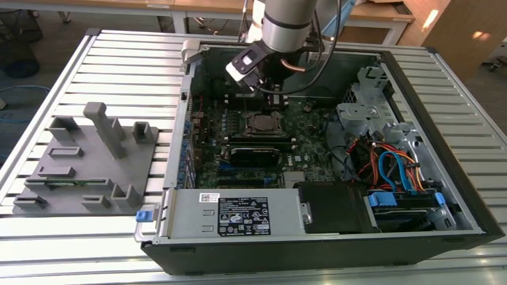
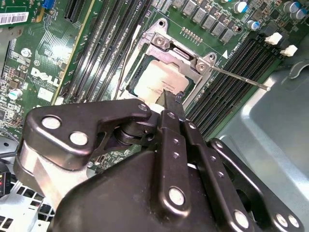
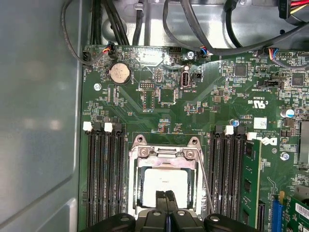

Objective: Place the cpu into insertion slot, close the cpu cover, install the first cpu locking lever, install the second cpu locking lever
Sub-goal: 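Install the first cpu locking lever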

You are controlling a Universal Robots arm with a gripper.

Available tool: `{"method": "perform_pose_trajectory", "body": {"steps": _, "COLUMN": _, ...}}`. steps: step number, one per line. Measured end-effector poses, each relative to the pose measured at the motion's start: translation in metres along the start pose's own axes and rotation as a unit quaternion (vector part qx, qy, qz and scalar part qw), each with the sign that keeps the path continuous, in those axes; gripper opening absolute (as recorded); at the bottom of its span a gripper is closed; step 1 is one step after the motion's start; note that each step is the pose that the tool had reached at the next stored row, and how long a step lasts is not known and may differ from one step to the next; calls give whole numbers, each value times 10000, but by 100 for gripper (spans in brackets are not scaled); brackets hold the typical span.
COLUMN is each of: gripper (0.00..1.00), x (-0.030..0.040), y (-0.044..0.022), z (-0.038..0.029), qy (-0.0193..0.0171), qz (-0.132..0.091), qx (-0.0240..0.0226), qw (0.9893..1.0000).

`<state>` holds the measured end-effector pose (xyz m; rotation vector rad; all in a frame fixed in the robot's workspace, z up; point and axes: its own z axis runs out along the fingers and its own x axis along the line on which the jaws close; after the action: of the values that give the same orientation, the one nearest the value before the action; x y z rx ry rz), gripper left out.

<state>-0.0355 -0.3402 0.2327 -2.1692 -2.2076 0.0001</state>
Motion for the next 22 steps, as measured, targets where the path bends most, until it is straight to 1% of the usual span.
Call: {"method": "perform_pose_trajectory", "body": {"steps": 22, "gripper": 10, "x": 2, "y": -2, "z": -67, "qy": 2, "qz": 0, "qx": 0, "qw": 10000}}
